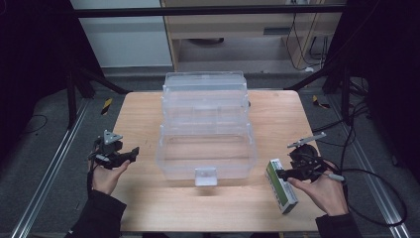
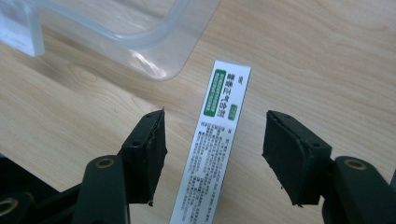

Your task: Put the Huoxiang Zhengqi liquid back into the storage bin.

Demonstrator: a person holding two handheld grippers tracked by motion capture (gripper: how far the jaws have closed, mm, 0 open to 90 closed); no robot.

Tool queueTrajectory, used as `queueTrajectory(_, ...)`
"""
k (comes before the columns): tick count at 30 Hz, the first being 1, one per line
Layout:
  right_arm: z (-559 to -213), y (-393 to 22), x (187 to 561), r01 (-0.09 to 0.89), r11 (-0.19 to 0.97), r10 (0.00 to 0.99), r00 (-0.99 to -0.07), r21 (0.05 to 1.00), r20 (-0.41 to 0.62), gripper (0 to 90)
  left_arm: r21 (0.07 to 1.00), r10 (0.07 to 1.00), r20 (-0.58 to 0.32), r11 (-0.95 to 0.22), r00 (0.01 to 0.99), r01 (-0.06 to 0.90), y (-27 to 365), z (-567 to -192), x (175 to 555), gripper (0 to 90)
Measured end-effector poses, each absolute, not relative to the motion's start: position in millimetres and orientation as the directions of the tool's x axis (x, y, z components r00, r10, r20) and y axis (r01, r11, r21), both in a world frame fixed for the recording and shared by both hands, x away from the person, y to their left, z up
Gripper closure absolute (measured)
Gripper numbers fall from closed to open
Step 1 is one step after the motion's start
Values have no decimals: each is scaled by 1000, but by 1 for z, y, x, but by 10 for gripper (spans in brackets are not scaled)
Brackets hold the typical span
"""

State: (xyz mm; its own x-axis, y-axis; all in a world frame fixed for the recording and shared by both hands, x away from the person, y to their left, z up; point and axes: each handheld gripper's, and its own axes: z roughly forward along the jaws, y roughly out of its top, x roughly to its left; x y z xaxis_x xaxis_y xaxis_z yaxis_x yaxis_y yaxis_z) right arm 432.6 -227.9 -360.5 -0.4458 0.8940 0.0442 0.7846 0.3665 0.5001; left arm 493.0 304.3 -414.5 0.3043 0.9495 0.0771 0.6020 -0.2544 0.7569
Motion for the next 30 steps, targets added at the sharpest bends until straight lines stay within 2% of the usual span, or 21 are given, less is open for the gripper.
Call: queueTrajectory(30, -380, -223, 436, 852, 374, 902, -426, 366, 71, 442, 737, 948, 82, -267, 309, 621, 303, -421, 496, 333)
